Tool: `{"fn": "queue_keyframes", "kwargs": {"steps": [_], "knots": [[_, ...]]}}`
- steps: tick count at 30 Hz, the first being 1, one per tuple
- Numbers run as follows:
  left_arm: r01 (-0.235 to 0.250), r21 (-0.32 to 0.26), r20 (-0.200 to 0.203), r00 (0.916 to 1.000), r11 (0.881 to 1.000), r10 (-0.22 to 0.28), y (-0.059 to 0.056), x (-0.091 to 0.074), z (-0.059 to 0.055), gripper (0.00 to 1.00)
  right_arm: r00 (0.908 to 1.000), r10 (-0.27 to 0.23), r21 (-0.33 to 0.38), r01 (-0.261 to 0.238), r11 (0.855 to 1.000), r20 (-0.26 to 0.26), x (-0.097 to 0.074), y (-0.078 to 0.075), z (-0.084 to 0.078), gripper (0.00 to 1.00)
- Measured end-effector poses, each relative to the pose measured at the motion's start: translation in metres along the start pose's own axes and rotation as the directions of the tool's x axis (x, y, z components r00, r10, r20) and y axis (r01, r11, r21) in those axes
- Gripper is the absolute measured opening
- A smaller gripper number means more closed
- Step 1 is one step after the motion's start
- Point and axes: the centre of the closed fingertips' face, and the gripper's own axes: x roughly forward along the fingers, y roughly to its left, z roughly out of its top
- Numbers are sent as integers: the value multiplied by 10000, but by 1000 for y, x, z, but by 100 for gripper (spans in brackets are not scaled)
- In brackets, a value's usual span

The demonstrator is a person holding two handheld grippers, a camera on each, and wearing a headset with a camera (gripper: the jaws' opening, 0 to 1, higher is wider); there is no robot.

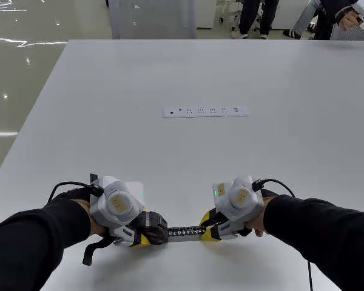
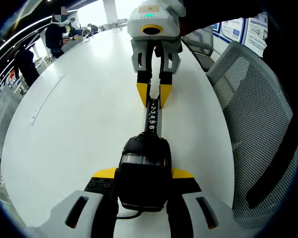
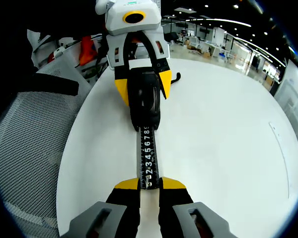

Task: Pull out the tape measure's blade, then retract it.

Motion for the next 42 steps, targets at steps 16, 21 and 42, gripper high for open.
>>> {"fn": "queue_keyframes", "kwargs": {"steps": [16, 21, 42], "knots": [[-25, -10, 5, 10000, 10000, 25, 0, 0, 0, 32, 9999, -71, 35, 71, 10000, -81, -8, -2, -10, 9], [-15, -9, 4, 10000, 10000, 15, 0, 0, 0, 32, 9999, -59, 32, 59, 10000, -130, -11, -2, -13, 9], [-5, -3, 1, 10000, 10000, 5, 1, 1, 1, 32, 9997, -77, 212, 82, 9997, -212, -19, -2, -24, 9]]}}
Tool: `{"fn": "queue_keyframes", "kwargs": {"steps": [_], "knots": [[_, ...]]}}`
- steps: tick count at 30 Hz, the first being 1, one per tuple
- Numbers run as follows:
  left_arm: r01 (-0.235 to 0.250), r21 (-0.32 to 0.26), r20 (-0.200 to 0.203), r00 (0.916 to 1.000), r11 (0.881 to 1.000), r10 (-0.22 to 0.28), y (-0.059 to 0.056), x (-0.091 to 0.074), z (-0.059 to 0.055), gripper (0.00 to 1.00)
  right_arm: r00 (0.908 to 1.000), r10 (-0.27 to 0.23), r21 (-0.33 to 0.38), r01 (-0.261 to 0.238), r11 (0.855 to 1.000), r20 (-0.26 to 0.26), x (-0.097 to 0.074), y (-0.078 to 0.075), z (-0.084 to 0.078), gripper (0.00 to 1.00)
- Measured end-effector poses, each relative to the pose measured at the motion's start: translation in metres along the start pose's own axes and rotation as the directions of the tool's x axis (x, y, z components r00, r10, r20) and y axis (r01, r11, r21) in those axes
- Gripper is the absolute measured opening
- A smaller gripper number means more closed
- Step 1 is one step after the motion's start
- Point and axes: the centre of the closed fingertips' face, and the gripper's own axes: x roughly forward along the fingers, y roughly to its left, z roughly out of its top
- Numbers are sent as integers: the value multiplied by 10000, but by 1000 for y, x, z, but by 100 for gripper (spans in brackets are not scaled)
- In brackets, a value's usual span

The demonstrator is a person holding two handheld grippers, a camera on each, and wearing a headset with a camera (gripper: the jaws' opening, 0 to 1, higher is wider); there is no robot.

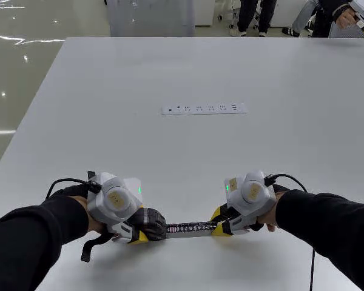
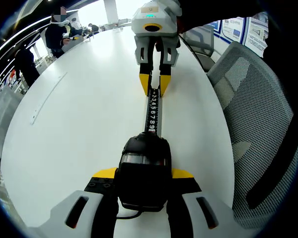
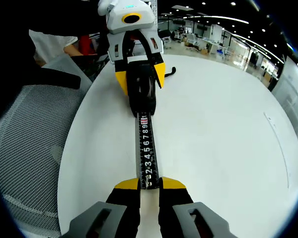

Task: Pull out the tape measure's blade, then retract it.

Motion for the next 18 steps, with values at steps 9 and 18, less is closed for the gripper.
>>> {"fn": "queue_keyframes", "kwargs": {"steps": [9, 18], "knots": [[1, 0, -7, 10000, 10000, -1, 0, 0, 1, 32, 10000, -32, 26, 33, 10000, -38, -4, -1, -5, 9], [-5, -2, -10, 10000, 10000, 5, -1, 0, 0, 32, 9999, -61, 36, 61, 10000, -104, -7, -1, -11, 9]]}}
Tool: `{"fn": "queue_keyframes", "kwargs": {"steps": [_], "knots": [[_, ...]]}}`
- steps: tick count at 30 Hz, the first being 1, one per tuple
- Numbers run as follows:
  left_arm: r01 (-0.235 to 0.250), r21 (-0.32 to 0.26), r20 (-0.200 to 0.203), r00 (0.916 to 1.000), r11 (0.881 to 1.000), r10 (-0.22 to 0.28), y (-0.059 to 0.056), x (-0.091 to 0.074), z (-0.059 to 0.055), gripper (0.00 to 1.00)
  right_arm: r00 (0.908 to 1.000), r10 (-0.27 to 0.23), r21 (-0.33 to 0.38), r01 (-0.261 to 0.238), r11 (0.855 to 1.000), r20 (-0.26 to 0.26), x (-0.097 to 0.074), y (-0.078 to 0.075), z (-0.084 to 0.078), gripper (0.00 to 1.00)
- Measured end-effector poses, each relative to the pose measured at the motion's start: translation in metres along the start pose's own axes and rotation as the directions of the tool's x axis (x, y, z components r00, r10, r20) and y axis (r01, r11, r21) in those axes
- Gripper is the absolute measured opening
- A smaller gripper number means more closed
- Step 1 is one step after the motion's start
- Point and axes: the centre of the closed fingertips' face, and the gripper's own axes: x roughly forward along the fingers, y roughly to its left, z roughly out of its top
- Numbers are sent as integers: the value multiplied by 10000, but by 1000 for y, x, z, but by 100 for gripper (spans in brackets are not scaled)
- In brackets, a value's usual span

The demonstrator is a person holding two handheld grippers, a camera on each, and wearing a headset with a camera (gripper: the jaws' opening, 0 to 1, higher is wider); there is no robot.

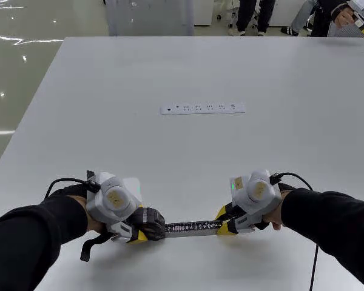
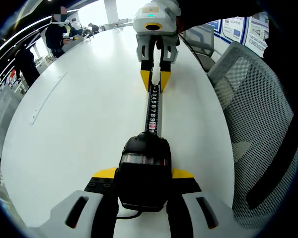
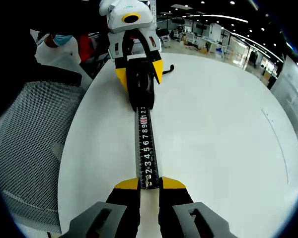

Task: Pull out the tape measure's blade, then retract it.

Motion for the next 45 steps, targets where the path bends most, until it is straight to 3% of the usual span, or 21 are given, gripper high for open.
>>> {"fn": "queue_keyframes", "kwargs": {"steps": [45], "knots": [[-43, -13, 56, 10000, 10000, 43, 0, 0, 0, 32, 9996, -114, 192, 119, 9997, -271, -18, -4, -25, 9]]}}
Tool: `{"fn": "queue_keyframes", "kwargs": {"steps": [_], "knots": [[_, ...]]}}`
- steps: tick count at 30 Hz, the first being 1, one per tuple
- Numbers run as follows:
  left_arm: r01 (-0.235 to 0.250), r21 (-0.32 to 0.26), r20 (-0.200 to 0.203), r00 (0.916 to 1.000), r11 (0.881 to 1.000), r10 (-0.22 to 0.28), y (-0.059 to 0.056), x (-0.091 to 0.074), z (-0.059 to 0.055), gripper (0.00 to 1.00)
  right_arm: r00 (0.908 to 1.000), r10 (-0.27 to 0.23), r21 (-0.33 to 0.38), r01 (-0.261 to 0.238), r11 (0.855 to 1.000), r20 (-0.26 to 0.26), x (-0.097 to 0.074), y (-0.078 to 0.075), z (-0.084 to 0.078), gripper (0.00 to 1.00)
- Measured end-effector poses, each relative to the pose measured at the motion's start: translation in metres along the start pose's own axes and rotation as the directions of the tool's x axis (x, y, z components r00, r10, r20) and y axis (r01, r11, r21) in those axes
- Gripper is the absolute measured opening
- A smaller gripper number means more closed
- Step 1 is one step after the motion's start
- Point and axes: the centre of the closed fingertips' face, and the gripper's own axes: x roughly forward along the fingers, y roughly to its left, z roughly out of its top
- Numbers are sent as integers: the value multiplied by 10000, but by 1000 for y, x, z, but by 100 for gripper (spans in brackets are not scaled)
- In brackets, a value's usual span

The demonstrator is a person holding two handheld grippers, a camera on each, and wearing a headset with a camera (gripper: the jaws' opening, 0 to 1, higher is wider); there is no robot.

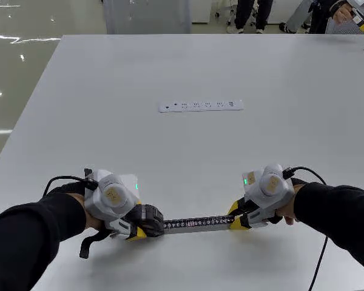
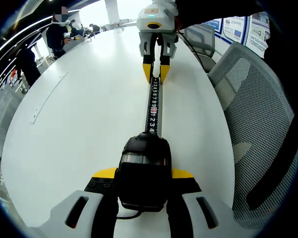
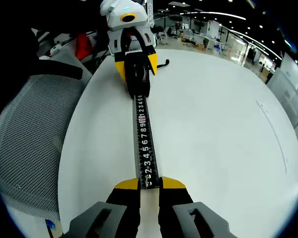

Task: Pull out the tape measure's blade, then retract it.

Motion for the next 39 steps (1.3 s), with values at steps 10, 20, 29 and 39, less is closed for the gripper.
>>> {"fn": "queue_keyframes", "kwargs": {"steps": [10, 20, 29, 39], "knots": [[32, -6, 15, 10000, 10000, -32, 0, 0, 1, 32, 10000, -36, 74, 36, 10000, 5, -2, -1, -4, 9], [30, -17, 22, 10000, 10000, -30, 0, 0, 0, 32, 10000, -54, 94, 55, 9999, -81, -5, -1, -9, 9], [41, -23, 17, 10000, 10000, -41, 2, 1, 0, 32, 9999, -49, 155, 51, 9999, -133, -7, -2, -12, 9], [25, -30, 9, 10000, 10000, -25, 1, 1, 0, 32, 9997, -33, 178, 38, 9998, -257, -11, -3, -17, 9]]}}
